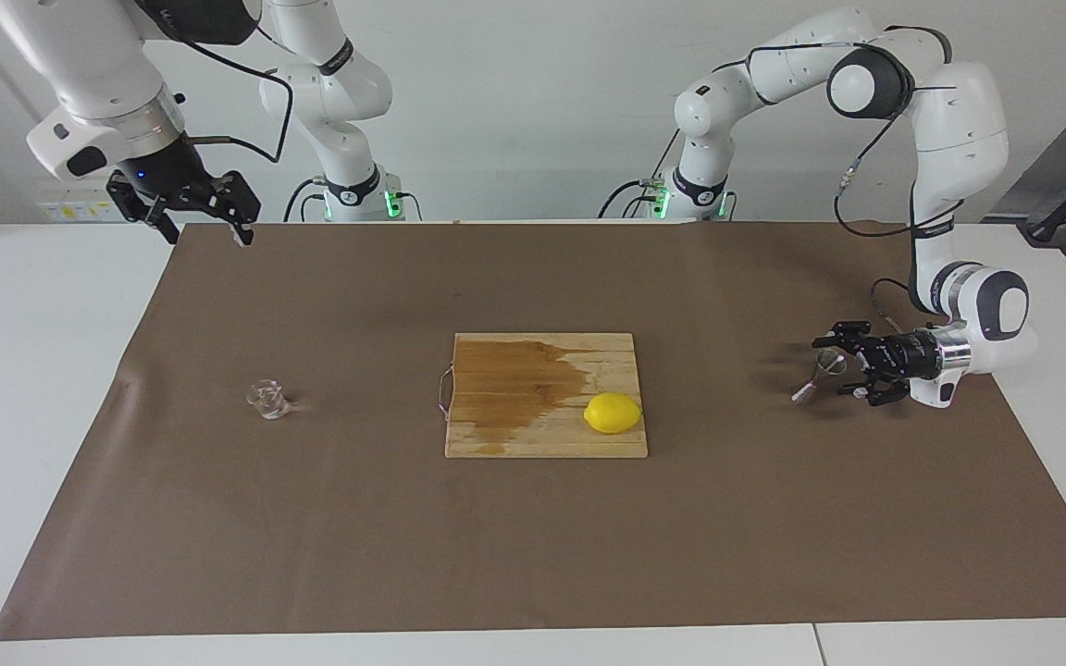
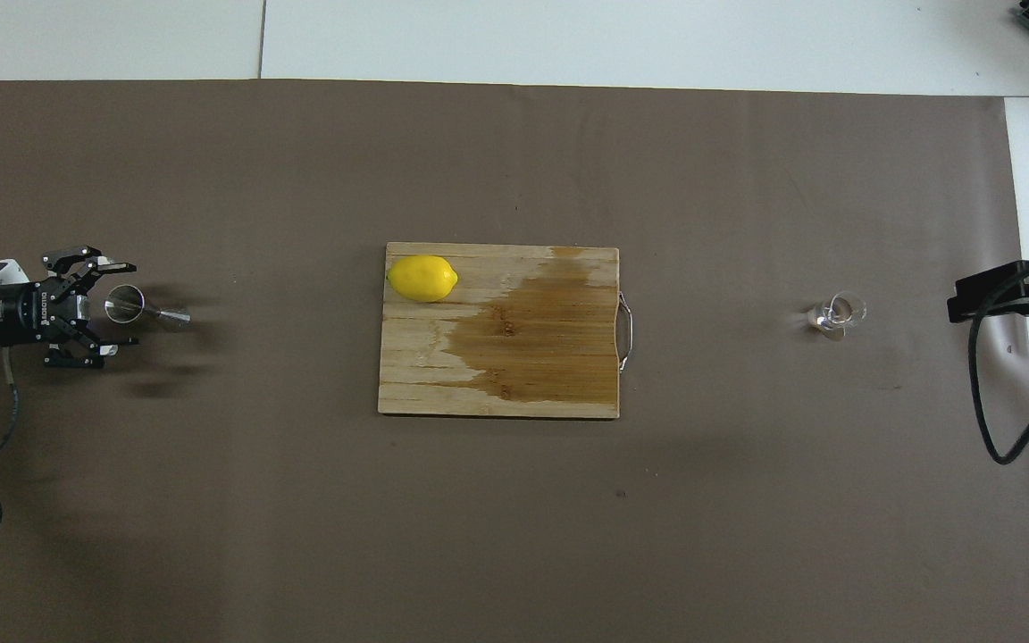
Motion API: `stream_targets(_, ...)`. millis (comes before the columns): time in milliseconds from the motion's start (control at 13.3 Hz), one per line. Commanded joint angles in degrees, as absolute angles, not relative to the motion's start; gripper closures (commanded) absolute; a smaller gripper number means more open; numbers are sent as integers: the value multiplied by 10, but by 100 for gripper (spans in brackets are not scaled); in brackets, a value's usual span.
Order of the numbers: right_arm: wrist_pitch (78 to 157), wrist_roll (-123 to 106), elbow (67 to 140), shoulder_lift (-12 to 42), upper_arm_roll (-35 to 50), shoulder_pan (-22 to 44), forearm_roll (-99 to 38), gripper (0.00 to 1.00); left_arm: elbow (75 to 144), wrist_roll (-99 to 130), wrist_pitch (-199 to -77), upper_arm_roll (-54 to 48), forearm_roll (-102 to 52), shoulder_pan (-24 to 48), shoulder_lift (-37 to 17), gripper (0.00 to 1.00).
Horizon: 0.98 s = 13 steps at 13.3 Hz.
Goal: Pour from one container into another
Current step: 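Close the left gripper on the small metal cup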
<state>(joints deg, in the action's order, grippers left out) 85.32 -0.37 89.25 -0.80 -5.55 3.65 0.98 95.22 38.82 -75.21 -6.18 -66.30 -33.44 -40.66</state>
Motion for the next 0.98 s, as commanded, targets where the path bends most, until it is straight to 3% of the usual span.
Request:
stream_targets(0,850,-20,904,-18,-54,32,12,0,961,380,-747,-69,-657,-344,-402,7)
stream_targets(905,850,-20,904,-18,-54,32,12,0,961,380,-773,-69,-657,-342,-402,34)
